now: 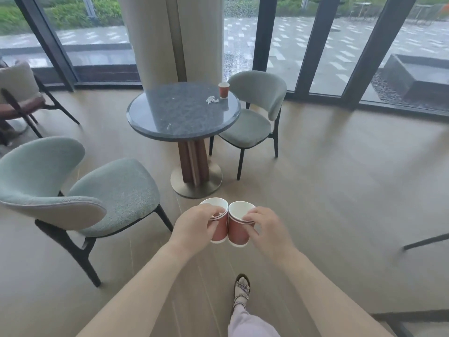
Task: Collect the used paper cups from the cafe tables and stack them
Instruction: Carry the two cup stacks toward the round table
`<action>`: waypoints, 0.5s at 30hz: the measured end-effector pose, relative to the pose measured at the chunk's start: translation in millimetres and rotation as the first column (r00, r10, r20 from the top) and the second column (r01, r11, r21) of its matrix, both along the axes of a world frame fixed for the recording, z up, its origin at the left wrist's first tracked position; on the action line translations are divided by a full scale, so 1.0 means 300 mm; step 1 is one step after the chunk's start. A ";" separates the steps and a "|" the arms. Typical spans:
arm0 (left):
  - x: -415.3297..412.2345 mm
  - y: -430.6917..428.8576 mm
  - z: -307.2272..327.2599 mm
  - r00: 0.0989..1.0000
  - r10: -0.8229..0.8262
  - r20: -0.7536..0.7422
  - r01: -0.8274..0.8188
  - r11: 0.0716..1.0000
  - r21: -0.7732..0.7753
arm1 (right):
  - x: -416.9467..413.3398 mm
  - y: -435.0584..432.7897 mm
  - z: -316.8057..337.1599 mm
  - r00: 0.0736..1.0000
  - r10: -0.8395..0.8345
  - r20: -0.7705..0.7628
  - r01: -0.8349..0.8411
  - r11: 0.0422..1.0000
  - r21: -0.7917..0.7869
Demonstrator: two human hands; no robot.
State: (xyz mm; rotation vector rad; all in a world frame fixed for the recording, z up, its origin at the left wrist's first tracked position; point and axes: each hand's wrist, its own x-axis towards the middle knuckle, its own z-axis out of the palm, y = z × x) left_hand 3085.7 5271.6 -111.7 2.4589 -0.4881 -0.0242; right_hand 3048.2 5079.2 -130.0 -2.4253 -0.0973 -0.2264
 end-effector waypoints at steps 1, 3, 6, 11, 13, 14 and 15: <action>0.084 -0.023 0.000 1.000 0.002 0.003 -0.002 1.000 -0.003 | 0.087 -0.024 0.001 1.000 0.003 0.006 -0.003 1.000 -0.004; 0.251 -0.076 0.008 1.000 -0.006 0.006 0.006 1.000 -0.007 | 0.257 -0.079 0.010 1.000 0.006 0.013 -0.006 1.000 -0.012; 0.494 -0.165 0.030 1.000 -0.014 0.011 0.014 1.000 0.005 | 0.502 -0.171 0.035 1.000 0.007 0.007 -0.006 1.000 -0.016; 0.827 -0.269 0.043 1.000 0.001 0.020 -0.001 1.000 -0.015 | 0.853 -0.292 0.055 0.999 0.036 0.001 -0.036 0.998 -0.043; 0.917 -0.290 0.031 1.000 0.012 0.011 -0.012 1.000 -0.011 | 0.953 -0.319 0.049 0.999 0.036 -0.010 -0.036 0.998 -0.050; 0.959 -0.296 0.024 1.000 0.014 0.000 -0.014 1.000 -0.012 | 0.997 -0.327 0.046 0.999 0.037 -0.012 -0.038 0.998 -0.050; 1.004 -0.302 0.016 1.000 0.013 -0.008 -0.013 1.000 -0.012 | 1.041 -0.335 0.043 0.999 0.043 -0.013 -0.044 0.998 -0.050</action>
